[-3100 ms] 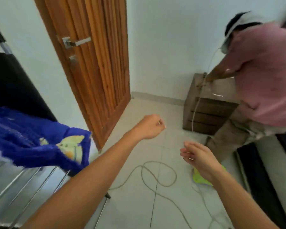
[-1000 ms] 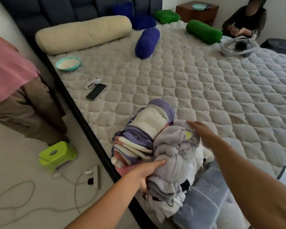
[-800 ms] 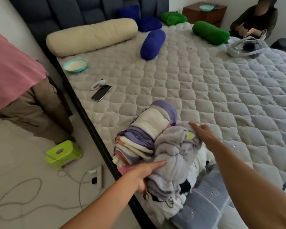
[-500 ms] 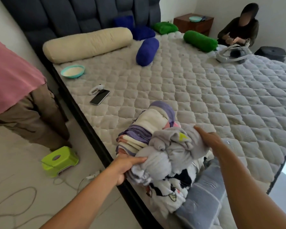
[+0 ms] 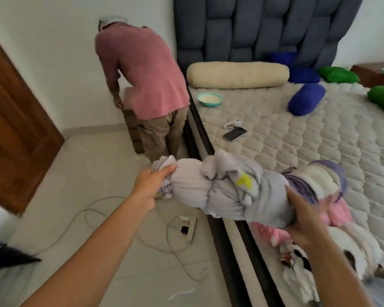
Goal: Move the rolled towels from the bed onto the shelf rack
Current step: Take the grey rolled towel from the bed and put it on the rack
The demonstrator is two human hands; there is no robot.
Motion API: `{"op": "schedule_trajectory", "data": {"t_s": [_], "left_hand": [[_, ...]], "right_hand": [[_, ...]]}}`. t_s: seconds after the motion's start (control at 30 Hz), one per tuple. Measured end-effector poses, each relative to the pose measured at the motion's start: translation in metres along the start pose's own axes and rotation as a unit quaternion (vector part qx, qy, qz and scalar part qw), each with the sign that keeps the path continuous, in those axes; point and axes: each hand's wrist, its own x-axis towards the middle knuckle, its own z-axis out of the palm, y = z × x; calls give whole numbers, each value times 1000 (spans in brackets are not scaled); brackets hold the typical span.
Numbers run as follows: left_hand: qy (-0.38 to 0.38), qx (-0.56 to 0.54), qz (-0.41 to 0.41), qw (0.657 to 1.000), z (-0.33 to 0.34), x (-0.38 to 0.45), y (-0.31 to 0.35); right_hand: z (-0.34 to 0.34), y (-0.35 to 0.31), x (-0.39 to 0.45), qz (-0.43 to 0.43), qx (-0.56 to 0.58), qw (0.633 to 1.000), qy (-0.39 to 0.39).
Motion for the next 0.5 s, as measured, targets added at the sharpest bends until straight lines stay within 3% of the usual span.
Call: {"op": "schedule_trajectory", "data": {"t_s": [0.27,0.5], "left_hand": [[166,-172,44,970,-238,-28,18],[368,-345,121,855,-392,-47,24]], "right_hand": [[212,78,-53,26,-51,982,-181],[402,138,-104,87,-55,945,-310]]}}
